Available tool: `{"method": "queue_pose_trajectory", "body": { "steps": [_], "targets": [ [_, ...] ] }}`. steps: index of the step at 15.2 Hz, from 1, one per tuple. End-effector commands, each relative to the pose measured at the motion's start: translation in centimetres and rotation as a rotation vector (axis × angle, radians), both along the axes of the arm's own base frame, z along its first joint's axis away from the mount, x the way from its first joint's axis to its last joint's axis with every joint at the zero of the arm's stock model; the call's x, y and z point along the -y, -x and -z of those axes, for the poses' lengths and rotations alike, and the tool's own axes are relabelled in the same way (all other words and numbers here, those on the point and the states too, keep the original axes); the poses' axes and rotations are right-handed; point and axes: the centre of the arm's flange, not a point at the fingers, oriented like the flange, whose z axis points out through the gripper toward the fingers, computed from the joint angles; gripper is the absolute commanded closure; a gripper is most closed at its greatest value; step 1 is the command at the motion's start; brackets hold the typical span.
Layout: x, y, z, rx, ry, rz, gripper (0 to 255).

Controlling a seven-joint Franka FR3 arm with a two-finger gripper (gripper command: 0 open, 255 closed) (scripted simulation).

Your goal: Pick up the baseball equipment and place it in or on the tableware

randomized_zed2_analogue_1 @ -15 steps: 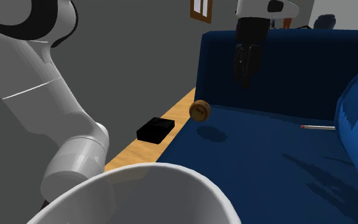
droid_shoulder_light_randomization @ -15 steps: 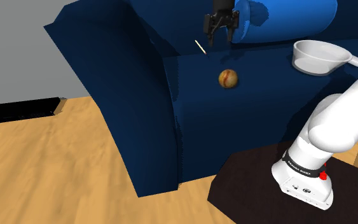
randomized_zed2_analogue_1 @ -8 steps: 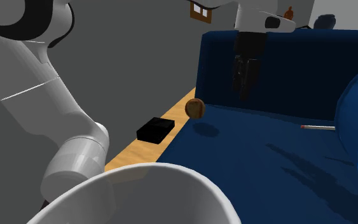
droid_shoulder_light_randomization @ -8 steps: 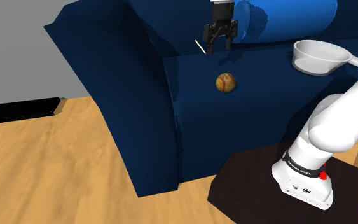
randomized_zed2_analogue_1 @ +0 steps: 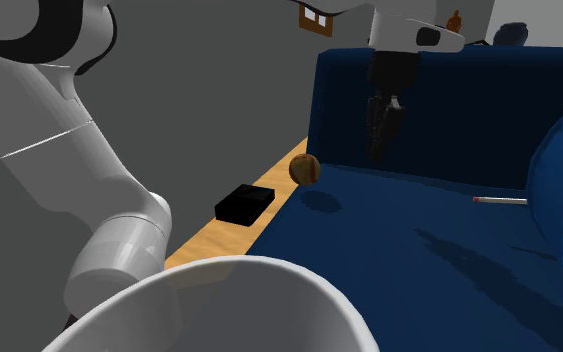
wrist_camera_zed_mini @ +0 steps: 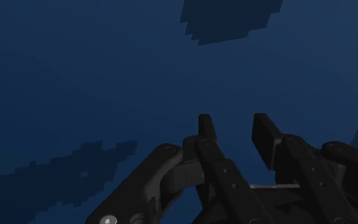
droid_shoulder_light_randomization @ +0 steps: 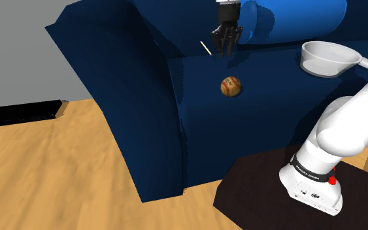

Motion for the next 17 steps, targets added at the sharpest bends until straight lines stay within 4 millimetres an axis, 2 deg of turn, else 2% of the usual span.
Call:
{"method": "queue_pose_trajectory", "body": {
  "steps": [1, 8, 9, 13, 17],
  "targets": [
    [0.0, 0.0, 0.0, 0.0, 0.0, 0.0, 255],
    [0.0, 0.0, 0.0, 0.0, 0.0, 0.0, 255],
    [0.0, 0.0, 0.0, 0.0, 0.0, 0.0, 0],
    [-5.4, 1.3, 1.1, -0.073, 0.031, -0.177, 0],
    [-10.5, 3.6, 2.2, -0.145, 0.063, -0.355, 0]
  ]
}}
